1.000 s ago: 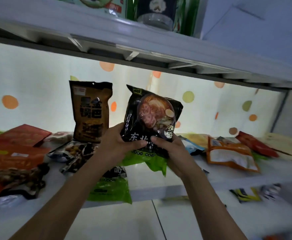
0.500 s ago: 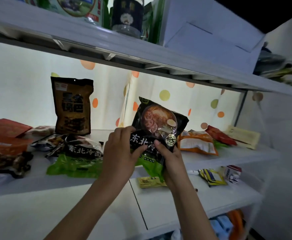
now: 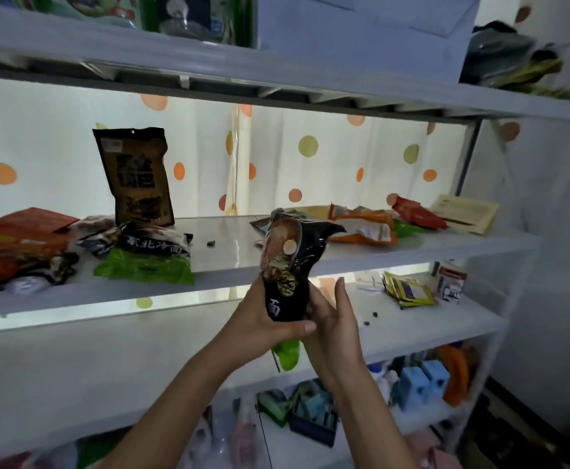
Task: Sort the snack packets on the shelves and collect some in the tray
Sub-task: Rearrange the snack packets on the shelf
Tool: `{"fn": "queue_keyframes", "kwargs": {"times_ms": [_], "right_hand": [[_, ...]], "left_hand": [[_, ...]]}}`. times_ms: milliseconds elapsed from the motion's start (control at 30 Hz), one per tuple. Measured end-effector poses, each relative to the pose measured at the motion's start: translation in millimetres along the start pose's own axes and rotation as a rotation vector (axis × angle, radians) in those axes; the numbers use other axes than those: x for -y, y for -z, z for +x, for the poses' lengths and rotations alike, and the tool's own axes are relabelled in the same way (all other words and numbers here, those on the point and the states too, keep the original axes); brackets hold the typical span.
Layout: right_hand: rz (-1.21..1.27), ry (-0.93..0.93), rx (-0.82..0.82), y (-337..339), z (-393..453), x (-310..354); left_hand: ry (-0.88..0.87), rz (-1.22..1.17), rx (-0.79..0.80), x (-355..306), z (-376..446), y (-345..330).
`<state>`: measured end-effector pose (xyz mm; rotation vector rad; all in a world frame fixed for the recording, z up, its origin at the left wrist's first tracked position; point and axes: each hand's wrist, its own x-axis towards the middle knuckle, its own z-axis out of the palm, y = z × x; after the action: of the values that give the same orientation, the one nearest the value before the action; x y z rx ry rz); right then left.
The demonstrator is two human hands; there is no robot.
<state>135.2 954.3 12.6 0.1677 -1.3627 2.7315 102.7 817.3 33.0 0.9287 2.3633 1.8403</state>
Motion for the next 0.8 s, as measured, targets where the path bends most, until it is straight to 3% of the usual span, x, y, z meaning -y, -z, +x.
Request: {"fn": "queue_keyframes", "kwargs": {"times_ms": [200, 367, 533, 800], "right_hand": [[-0.317, 0.064, -0.065, 20, -37, 6], [-0.698, 0.278, -0.255, 32, -57, 19], [-0.655, 0.237, -0.146, 33, -66, 20], [-0.634, 0.299, -0.156, 24, -68, 14]], "left_hand": [[0.234, -0.265, -0.245, -1, -20, -21], [0.340, -0.693, -0.215, -2, -34, -25], [0.334, -0.855, -0.151, -4, -44, -27], [0.282, -0.738, -0.150, -7, -53, -17]]}}
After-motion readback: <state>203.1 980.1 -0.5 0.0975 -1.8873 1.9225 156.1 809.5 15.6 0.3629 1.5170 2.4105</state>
